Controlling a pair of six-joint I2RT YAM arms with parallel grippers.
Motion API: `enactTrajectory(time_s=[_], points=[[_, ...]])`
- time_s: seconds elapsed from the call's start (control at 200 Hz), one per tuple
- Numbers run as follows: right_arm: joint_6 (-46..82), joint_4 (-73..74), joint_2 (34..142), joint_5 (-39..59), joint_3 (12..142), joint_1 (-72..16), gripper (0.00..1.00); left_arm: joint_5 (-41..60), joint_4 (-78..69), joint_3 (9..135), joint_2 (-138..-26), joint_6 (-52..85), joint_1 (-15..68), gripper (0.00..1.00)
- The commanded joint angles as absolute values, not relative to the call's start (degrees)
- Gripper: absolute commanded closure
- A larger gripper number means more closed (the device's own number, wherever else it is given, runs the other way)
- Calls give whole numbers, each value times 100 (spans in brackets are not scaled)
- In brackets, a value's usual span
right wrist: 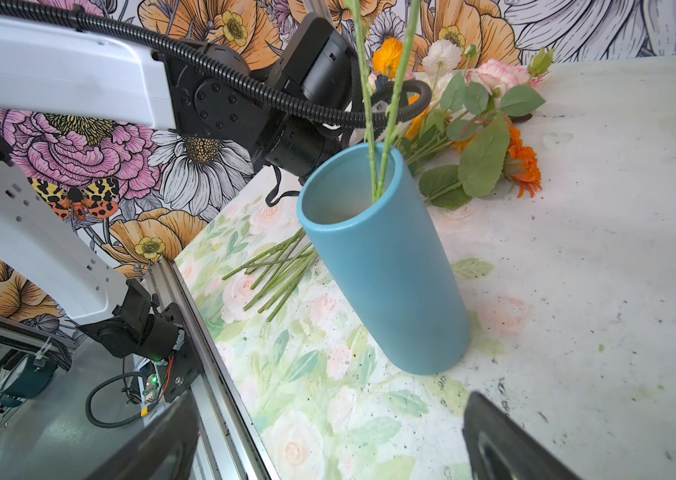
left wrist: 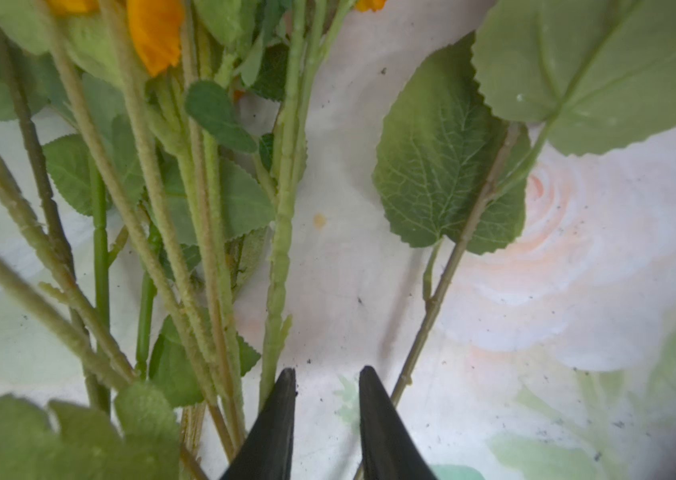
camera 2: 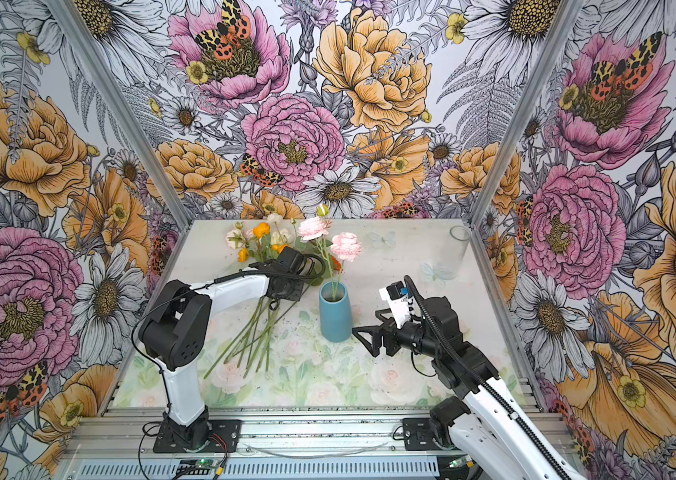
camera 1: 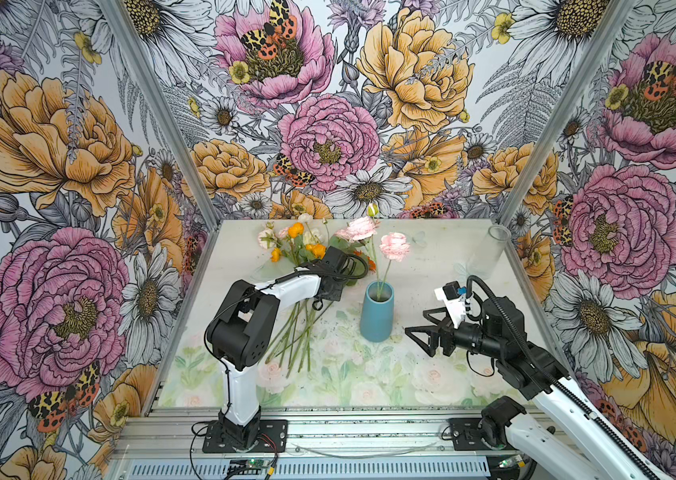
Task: Arrange the flowers into the vase
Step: 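Lower the left gripper and close it on a pink rose stem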
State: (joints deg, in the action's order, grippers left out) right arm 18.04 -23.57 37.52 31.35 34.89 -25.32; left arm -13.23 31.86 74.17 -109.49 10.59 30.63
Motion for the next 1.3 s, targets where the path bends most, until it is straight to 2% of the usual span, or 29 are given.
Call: enactTrajectory(time_s=[0.0, 0.365, 0.5, 1.291], points=[[1814, -2302, 3721, 3193, 3436, -2567, 1, -1654, 3228, 7515, -10624, 924, 3101, 71], [1820, -2295, 3721, 3168, 3408, -2574, 1, -1700, 3241, 7574, -10485, 895, 3111, 72], [1815, -2297, 3739, 3164, 3414, -2566, 1, -1461, 3272, 7594, -10664, 904, 2997, 72], [1828, -2296, 3761, 3177, 3415, -2573, 1, -1499, 3270, 7809, -11218, 782, 2992, 75]])
